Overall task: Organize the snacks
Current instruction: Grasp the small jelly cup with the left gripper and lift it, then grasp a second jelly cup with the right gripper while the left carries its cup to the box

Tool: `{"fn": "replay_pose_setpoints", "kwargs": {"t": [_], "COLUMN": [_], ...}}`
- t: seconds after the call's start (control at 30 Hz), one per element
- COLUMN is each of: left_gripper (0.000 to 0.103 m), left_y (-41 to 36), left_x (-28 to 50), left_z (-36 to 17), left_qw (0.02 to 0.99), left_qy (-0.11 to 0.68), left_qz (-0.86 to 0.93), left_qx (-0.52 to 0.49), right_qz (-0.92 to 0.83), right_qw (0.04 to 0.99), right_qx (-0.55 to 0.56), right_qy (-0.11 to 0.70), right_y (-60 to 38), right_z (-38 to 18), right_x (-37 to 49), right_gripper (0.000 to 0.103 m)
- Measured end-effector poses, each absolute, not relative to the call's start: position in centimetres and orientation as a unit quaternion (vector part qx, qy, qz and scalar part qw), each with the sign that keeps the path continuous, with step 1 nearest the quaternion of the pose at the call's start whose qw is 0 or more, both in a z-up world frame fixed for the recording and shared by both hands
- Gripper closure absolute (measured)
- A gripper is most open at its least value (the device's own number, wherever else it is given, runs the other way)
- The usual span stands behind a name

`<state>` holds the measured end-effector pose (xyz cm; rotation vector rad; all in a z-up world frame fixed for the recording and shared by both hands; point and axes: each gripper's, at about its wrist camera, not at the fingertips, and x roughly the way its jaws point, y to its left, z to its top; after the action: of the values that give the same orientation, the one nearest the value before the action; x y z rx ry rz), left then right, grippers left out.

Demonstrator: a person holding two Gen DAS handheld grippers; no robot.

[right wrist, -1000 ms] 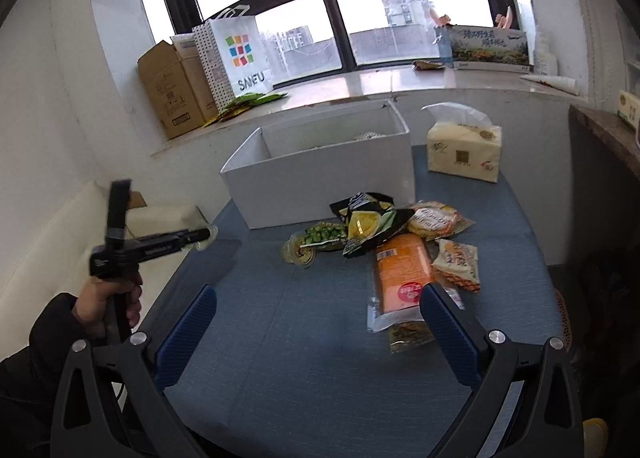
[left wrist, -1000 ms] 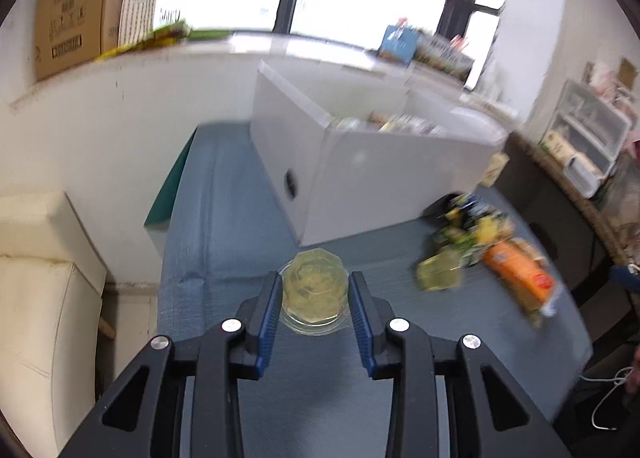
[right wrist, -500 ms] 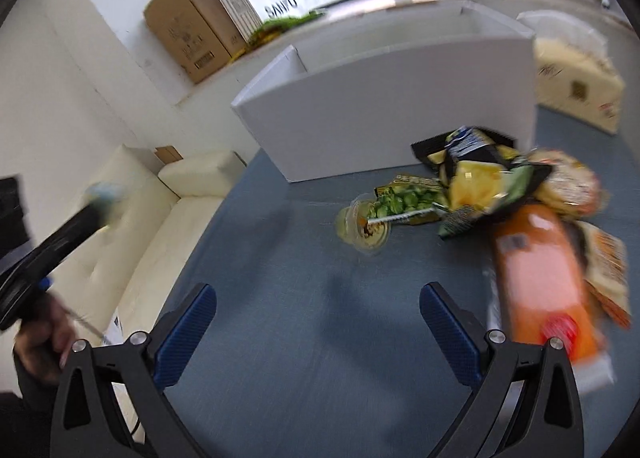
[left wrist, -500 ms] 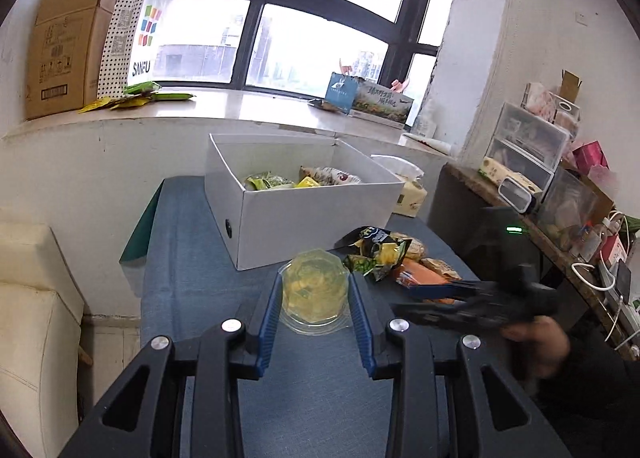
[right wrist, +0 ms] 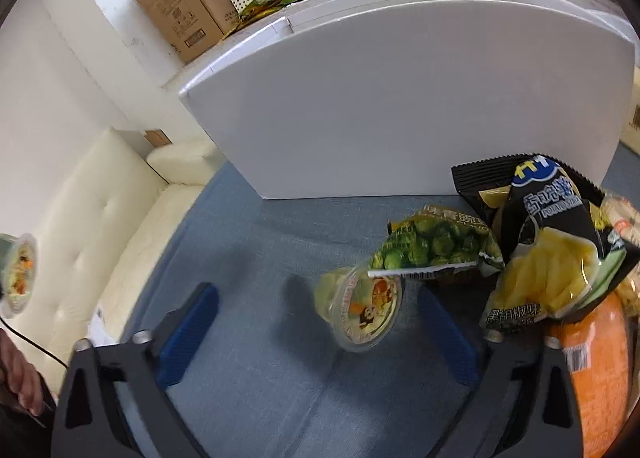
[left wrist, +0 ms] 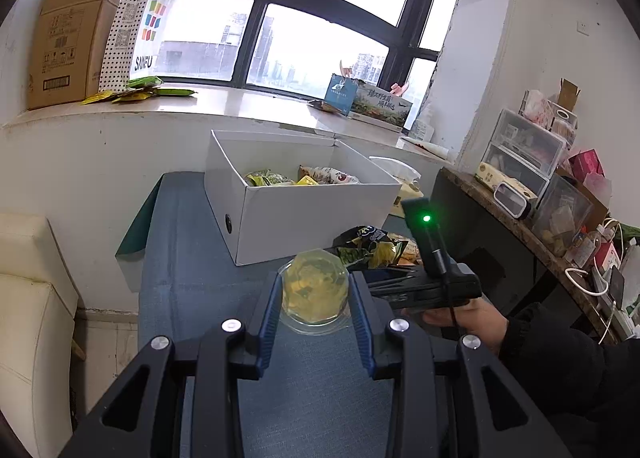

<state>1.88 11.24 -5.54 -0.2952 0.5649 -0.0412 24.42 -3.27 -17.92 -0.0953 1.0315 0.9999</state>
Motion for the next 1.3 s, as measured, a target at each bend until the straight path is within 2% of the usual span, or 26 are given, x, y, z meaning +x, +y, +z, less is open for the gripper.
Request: {"fn": "replay_pose_setpoints", "kwargs": {"t": [0.03, 0.07, 0.17, 0.23, 0.5, 0.77, 1.03, 1.3], "left_gripper": [0.066, 0.066, 0.066, 0.066, 0.066, 0.066, 0.066, 0.066], "left_y": [11.2, 11.2, 11.3, 11.2, 10.8, 10.8, 12.1, 15.0], "left_x": [1.9, 1.9, 1.7, 1.7, 2.4, 5.9, 14.3, 24.0], "left_z": [-5.5, -5.6, -5.5, -5.5, -5.4, -3.6, -0.2, -0.8], "left_qw": [0.950, 0.950, 0.950, 0.950, 0.950, 0.955, 0.961, 0.952], "left_qy": [0.278, 0.278, 0.277, 0.276, 0.276, 0.261, 0.241, 0.277], "left_qz": [-0.019, -0.020, -0.020, -0.020, -0.027, -0.038, -0.032, 0.012], "left_qx": [-0.143, -0.143, -0.145, -0.144, -0.143, -0.135, -0.131, -0.128], "right_qz": [0.444, 0.436, 0.443, 0.448, 0.479, 0.478, 0.447, 0.412], "right_qw": [0.757, 0.761, 0.761, 0.764, 0.773, 0.810, 0.842, 0.843], "right_qx": [-0.064, -0.081, -0.092, -0.089, -0.070, 0.004, 0.019, 0.004], "right_qy": [0.474, 0.474, 0.465, 0.455, 0.410, 0.340, 0.302, 0.344], "right_y": [-3.0, -2.9, -2.7, -3.0, -6.5, -10.8, -11.1, -7.1], "right_z": [-18.1, -18.3, -17.9, -17.4, -13.5, -6.0, -0.3, -1.2], "right_x": [24.2, 24.0, 24.0, 23.4, 20.6, 21.1, 27.2, 35.5], "right_gripper": [0.048, 0.054, 0.056, 0.064, 0.066, 0.066, 0.066, 0.066]}}
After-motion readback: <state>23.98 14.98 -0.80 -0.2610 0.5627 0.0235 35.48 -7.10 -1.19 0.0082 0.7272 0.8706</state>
